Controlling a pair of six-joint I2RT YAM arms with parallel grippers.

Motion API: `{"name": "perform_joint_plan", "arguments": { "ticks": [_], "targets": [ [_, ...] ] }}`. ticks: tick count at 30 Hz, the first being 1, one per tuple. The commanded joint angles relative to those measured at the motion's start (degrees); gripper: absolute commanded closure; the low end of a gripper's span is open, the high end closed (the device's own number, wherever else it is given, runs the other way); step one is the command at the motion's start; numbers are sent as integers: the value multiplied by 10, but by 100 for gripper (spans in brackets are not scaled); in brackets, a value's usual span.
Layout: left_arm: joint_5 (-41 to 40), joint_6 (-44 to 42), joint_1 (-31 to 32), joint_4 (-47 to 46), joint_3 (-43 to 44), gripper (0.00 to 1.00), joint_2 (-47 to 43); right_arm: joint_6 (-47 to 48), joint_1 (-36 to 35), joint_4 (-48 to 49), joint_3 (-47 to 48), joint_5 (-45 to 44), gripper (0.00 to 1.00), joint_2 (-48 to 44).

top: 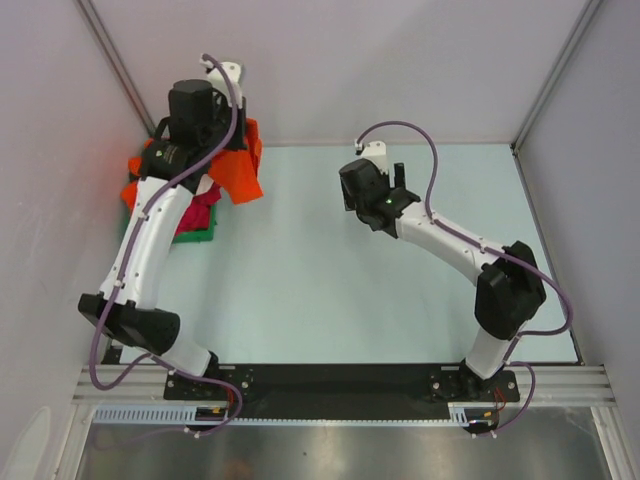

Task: Fold and stack the t-shirts
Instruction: Grab crumpled tshirt from bin with the left arm, then move the tshirt to the center of the board

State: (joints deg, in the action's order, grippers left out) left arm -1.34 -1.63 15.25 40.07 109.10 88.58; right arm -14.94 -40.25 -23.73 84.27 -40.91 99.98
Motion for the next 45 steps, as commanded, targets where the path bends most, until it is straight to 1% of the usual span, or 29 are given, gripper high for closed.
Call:
{"name": "perform_joint_plan", "arguments": {
  "ticks": [1,4,5,7,8,11,12,14,16,17,19,20,29,33,36,39,40,41,44,45],
  "targets": [
    [30,-36,72,9,30,100,-4,4,2,-9,9,-13,0,-52],
    [14,-62,126,15,66,100,12,2,4,-16,-7,-20,0,-72],
    [14,-66,143,24,100,100,29,0,5,-18,-13,-21,0,-81],
    [-15,-70,151,43,154,100,55,-4,13,-25,-18,-22,0,-91],
    [-23,-72,155,72,230,100,89,-4,16,-26,-23,-21,0,-102],
    [-64,-91,172,110,365,100,136,-3,29,-28,-29,-19,0,-122],
    [-72,-110,180,107,371,100,139,-3,32,-28,-32,-18,0,-128],
    [-92,-127,211,85,351,100,127,-1,39,-27,-38,-20,0,-136],
    [-96,-144,234,68,327,100,104,-1,46,-26,-49,-18,0,-148],
    [-100,-148,257,52,308,100,98,0,48,-26,-53,-16,0,-153],
    [-100,-158,279,41,300,100,88,1,54,-24,-62,-14,0,-165],
    [-103,-160,299,35,301,100,89,1,57,-23,-64,-10,0,-167],
    [-123,-147,387,32,295,100,129,10,70,-11,-93,0,0,-209],
    [-132,-127,387,29,264,100,136,12,73,-13,-107,-7,0,-232],
    [-138,-109,375,22,216,100,136,11,79,-20,-118,-8,0,-247],
    [-140,-80,331,31,172,100,152,7,81,-31,-122,-11,0,-258],
    [-140,-73,301,32,163,100,156,6,81,-33,-122,-14,0,-260],
    [-136,-64,287,33,155,100,158,4,82,-39,-122,-15,0,-262],
    [-108,-54,238,40,127,88,165,0,81,-47,-121,-15,0,-265],
    [-101,-53,230,39,103,77,161,-2,81,-49,-117,-16,0,-263]
  ]
}}
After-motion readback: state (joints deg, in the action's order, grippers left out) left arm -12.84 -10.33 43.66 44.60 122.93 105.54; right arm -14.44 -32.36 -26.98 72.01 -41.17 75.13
